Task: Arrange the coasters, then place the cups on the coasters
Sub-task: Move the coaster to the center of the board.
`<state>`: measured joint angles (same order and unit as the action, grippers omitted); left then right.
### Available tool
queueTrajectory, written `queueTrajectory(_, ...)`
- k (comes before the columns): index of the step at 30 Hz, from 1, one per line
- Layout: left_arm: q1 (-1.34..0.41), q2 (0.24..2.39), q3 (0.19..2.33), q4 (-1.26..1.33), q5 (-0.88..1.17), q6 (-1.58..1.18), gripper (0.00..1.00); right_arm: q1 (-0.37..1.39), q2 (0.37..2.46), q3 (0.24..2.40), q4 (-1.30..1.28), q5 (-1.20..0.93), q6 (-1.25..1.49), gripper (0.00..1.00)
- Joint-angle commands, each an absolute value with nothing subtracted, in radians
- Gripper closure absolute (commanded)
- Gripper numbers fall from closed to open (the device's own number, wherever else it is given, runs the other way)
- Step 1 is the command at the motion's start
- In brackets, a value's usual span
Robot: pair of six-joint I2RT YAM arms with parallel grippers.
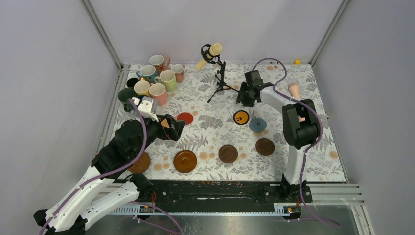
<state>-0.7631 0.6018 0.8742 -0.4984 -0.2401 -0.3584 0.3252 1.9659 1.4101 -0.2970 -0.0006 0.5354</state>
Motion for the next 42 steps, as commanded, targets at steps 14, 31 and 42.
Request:
queueTrajectory(14, -0.769, 0.596, 0.870, -0.444, -0.260, -0.347, 0.01, 0.268, 2.032, 1.350, -0.242, -0.109, 0.592, 0.49)
queueTrajectory(31, -0.768, 0.597, 0.872, -0.447, -0.263, -0.347, 0.01, 0.290, 1.991, 1.289, -0.277, -0.204, 0.526, 0.53)
queueTrajectory(42, -0.768, 0.598, 0.871, -0.446, -0.265, -0.346, 0.01, 0.312, 1.977, 1.244, -0.272, -0.221, 0.538, 0.54)
